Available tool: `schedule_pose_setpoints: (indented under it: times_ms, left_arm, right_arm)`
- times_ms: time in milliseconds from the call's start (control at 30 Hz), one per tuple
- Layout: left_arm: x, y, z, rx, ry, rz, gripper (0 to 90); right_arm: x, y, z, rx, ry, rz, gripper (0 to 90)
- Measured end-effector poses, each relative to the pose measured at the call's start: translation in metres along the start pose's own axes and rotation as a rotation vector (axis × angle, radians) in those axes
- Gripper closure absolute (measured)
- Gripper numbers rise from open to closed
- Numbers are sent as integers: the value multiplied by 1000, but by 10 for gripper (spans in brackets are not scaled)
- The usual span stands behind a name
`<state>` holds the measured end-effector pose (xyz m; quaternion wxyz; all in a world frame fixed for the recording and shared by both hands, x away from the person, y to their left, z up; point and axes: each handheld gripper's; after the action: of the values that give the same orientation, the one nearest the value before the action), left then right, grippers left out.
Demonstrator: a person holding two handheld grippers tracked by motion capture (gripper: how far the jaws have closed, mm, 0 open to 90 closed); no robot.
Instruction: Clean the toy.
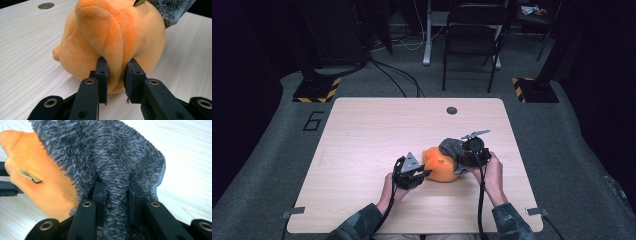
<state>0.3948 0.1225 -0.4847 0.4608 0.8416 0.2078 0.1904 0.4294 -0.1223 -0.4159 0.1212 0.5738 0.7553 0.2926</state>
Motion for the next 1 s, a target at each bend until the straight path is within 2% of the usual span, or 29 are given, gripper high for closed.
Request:
schedule_pose_setpoints:
  times_ms: [200,367,567,733,900,1000]
  left_arm:
    - [5,4,-6,-7,-21,-60,746]
    - [2,5,-5,-2,-21,-41,743]
    - [1,6,-4,-2,-18,-35,732]
    - [-2,7,-4,-2,-11,-18,730]
    - [-3,7,-3,-1,-8,-14,729]
    - [-3,5,0,12,-15,-15,728]
  right_arm:
    - [5,3,-9,-25,1,-13,719]
    - [13,7,-21,-61,29,-30,719]
    - [31,11,-28,-81,74,-53,719]
    - [45,12,-25,-80,104,-69,720]
    - [52,9,-19,-73,142,-62,720]
    - [55,6,-9,-57,118,-84,721]
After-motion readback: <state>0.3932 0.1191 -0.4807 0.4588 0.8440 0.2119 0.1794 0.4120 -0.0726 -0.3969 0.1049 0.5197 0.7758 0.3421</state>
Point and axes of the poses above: each handheld gripper's, and its own axes: z roughly forward along the jaws, y roughly out of its top, x roughly to its left, and after that the axes turned 11 degrees about z, right-handed
